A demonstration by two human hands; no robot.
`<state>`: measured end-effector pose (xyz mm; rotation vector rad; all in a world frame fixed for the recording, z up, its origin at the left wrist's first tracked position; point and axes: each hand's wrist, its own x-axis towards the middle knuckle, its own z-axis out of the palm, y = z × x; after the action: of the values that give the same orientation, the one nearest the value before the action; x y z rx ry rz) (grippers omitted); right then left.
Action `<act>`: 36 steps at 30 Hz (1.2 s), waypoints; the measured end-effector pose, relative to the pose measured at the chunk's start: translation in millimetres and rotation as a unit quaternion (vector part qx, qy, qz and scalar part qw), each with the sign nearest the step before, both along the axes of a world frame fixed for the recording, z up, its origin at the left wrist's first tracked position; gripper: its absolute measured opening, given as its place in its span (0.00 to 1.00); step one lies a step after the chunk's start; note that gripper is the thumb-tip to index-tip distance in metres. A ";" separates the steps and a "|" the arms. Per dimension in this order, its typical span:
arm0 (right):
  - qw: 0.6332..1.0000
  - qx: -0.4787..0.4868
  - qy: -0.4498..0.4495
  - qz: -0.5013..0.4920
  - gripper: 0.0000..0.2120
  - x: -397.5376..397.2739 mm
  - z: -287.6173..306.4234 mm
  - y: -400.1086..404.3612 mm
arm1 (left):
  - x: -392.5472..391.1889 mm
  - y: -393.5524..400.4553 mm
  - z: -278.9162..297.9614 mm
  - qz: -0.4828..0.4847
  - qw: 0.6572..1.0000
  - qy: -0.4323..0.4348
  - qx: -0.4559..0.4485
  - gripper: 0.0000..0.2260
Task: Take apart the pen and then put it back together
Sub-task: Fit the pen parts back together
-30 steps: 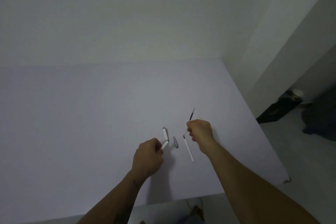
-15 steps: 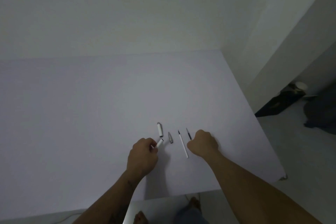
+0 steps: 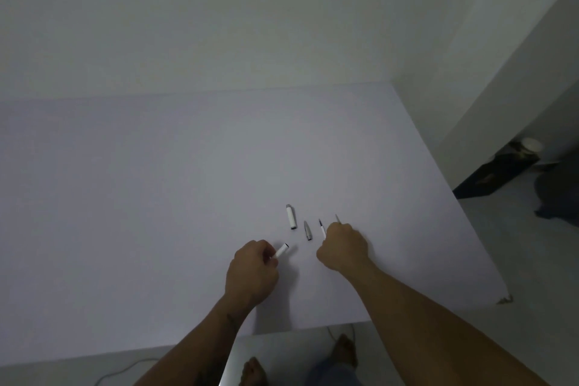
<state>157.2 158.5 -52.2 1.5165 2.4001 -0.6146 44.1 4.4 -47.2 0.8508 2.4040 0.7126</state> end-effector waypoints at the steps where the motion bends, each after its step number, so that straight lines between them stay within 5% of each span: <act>1: 1.000 -0.003 0.006 -0.003 0.11 -1.2 2.4 -2.5 | -0.9 -3.5 0.8 -0.001 1.000 -0.002 0.000 0.03; 11: 0.919 -0.109 0.354 -0.133 0.10 -36.7 51.0 -30.3 | -12.4 -21.3 10.0 -0.004 1.000 -0.015 0.012 0.03; 22: 0.884 -0.152 0.412 -0.161 0.05 -49.6 53.7 -55.1 | -28.0 -24.0 14.0 -0.025 0.998 -0.030 0.057 0.02; 36: 0.918 -0.131 0.372 -0.045 0.04 -43.3 43.0 -42.0 | -26.9 -7.6 5.8 -0.016 0.994 -0.044 0.097 0.05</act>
<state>113.9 116.5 -9.2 1.4457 2.5766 -1.7220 17.2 -3.2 -41.4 0.9117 2.2659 0.9617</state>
